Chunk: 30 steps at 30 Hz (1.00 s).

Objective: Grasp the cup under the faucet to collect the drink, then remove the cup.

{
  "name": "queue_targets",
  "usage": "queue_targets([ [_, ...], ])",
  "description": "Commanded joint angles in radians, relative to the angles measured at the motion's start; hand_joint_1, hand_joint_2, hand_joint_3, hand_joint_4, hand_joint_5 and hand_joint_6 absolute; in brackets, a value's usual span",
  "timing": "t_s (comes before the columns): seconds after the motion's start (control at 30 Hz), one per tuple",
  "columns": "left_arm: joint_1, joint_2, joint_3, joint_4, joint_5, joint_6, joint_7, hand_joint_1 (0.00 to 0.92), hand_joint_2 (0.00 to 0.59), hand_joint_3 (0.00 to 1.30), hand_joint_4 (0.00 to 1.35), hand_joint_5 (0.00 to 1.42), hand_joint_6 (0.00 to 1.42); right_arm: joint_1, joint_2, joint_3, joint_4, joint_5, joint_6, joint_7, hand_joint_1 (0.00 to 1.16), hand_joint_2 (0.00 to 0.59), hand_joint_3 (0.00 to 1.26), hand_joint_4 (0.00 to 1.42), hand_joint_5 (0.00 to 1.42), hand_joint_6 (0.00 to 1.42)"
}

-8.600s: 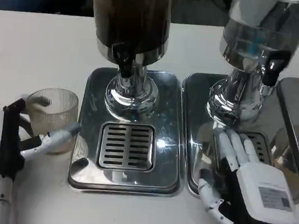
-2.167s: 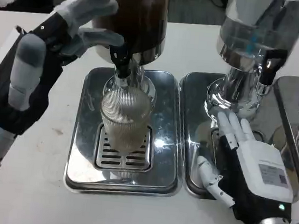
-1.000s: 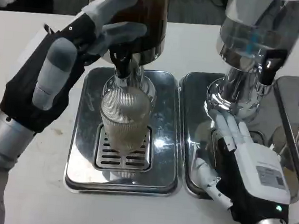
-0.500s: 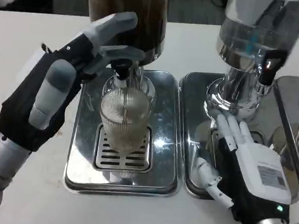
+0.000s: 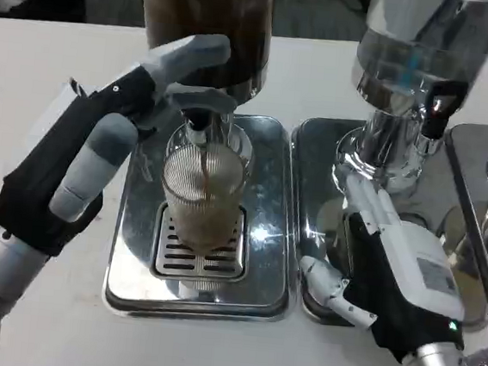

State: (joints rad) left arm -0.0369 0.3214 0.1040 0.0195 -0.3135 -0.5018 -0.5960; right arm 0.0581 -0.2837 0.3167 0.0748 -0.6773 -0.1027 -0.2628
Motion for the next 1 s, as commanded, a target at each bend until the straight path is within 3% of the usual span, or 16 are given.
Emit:
queue_targets([
  [0.03, 0.032, 0.007, -0.016, -0.003, 0.026, 0.005, -0.007, 0.000, 0.090, 0.21, 0.14, 0.34, 0.32, -0.048, 0.014, -0.031, 0.032, 0.115, -0.049, 0.068, 0.24, 0.365, 0.00, 0.00, 0.00, 0.20],
  [0.07, 0.032, 0.007, -0.016, -0.004, 0.025, 0.006, -0.006, 0.000, 0.090, 0.21, 0.14, 0.34, 0.32, -0.057, 0.016, -0.035, 0.040, 0.136, -0.056, 0.082, 0.33, 0.303, 0.00, 0.00, 0.00, 0.13],
  [0.13, 0.033, 0.007, -0.016, -0.007, 0.023, 0.009, -0.004, 0.000, 0.090, 0.22, 0.14, 0.34, 0.32, -0.090, 0.023, -0.040, 0.070, 0.176, -0.075, 0.110, 0.46, 0.280, 0.00, 0.00, 0.00, 0.09],
  [0.3, 0.033, 0.005, -0.019, -0.004, 0.018, 0.014, -0.002, 0.000, 0.090, 0.22, 0.14, 0.34, 0.33, -0.161, 0.044, -0.049, 0.158, 0.223, -0.112, 0.124, 0.55, 0.243, 0.00, 0.00, 0.00, 0.07],
  [0.67, 0.034, 0.000, -0.030, -0.007, 0.021, 0.016, 0.005, 0.000, 0.091, 0.22, 0.15, 0.34, 0.33, -0.254, 0.082, -0.055, 0.319, 0.323, -0.193, 0.192, 0.62, 0.222, 0.00, 0.00, 0.00, 0.01],
  [1.0, 0.037, 0.000, -0.033, -0.008, 0.021, 0.016, 0.008, 0.000, 0.091, 0.22, 0.15, 0.34, 0.33, -0.315, 0.113, -0.052, 0.433, 0.371, -0.281, 0.273, 0.67, 0.205, 0.00, 0.00, 0.00, 0.00],
])
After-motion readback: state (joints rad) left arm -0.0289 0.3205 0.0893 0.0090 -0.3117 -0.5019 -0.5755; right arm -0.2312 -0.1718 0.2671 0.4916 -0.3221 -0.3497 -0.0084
